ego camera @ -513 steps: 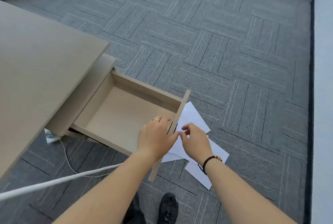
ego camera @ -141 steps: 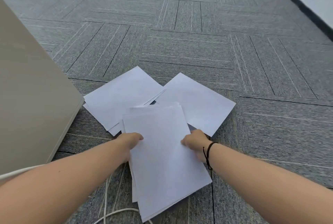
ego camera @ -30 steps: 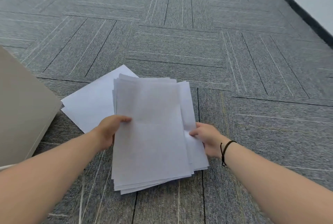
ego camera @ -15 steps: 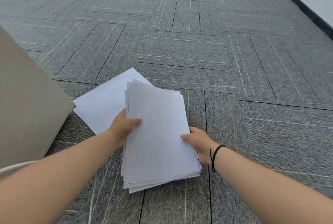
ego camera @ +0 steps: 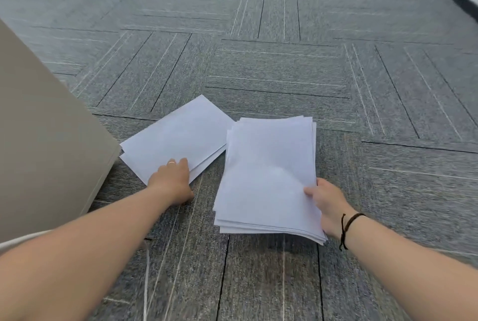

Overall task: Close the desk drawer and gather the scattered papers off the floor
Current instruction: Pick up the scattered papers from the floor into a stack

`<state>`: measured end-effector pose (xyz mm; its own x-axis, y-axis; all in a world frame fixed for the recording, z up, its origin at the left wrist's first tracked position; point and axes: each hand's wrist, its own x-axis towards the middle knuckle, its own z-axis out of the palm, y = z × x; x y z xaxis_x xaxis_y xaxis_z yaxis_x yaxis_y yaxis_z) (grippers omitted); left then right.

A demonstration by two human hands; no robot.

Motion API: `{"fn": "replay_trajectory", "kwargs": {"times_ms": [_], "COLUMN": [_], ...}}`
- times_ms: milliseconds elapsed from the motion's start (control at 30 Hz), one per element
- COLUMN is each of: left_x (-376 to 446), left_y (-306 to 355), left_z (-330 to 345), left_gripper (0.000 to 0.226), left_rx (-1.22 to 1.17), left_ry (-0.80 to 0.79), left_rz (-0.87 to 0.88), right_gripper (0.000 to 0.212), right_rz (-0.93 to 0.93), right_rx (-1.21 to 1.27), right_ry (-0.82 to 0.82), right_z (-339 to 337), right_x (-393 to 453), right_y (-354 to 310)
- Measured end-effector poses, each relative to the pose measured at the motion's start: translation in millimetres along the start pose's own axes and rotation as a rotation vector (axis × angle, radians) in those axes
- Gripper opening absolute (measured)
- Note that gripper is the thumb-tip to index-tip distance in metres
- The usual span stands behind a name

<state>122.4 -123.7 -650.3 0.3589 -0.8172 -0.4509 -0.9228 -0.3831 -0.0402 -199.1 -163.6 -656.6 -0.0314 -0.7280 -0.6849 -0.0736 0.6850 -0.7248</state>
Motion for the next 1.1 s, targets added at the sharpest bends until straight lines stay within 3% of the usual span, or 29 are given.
{"fn": "replay_trajectory", "kwargs": {"times_ms": [167,367,533,600,667,733,767,833,900,967,1033,1100], "left_x": [0.2,-0.7,-8.4,-9.2,-12.4,-25.3,-32.2,-40.1,-41.5,-41.9,-39.4,-37.2], "left_y": [3.8,-0.9,13.2,26.4,45.6,63.8,69.4,75.5,76.8,74.6,68.5,59.5], "left_z": [-1.3,-9.3,-26.1,-44.2,-68.1,-92.6,-100.4,-102.2,-88.7,-70.2,-50.1,-31.6], "left_gripper": [0.028,0.028,0.011,0.012,0.010,0.007,0.013,0.020,0.026,0.030,0.026,0.024], "left_rx": [0.122,0.141,-0.229,-0.527,-1.141,-1.712,-1.856,-1.907,-1.866,-1.775,-1.623,-1.441], "left_ry": [0.161,0.225,0.363,0.422,0.325,-0.025,-0.216,-0.454,-0.531,-0.517,-0.448,-0.409], "left_rz": [0.032,-0.048,-0.171,-0.158,-0.033,0.142,0.238,0.363,0.368,0.242,0.049,-0.106], "right_gripper": [0.024,0.025,0.030,0.030,0.030,0.030,0.030,0.023,0.020,0.033,0.018,0.026], "right_rz": [0.010,0.007,-0.033,-0.046,-0.049,-0.034,-0.035,-0.022,0.011,0.025,0.011,0.009], "right_rx": [0.020,0.038,0.037,0.021,0.001,-0.020,-0.022,-0.050,0.004,0.008,0.035,0.060], "right_ry": [-0.070,-0.084,0.024,0.068,0.085,0.077,0.072,0.033,0.015,-0.053,-0.120,-0.127], "right_z": [8.2,12.3,13.8,11.4,8.8,8.2,7.8,5.6,0.4,-3.3,-2.3,-0.9], "right_x": [-2.2,-2.9,-7.4,-8.8,-8.9,-9.7,-8.8,-17.4,-26.0,-31.6,-36.0,-28.0], "right_y": [1.7,0.8,-2.8,-3.9,-3.1,-2.2,-1.4,-5.7,-10.8,-12.3,-13.6,-10.0]}}
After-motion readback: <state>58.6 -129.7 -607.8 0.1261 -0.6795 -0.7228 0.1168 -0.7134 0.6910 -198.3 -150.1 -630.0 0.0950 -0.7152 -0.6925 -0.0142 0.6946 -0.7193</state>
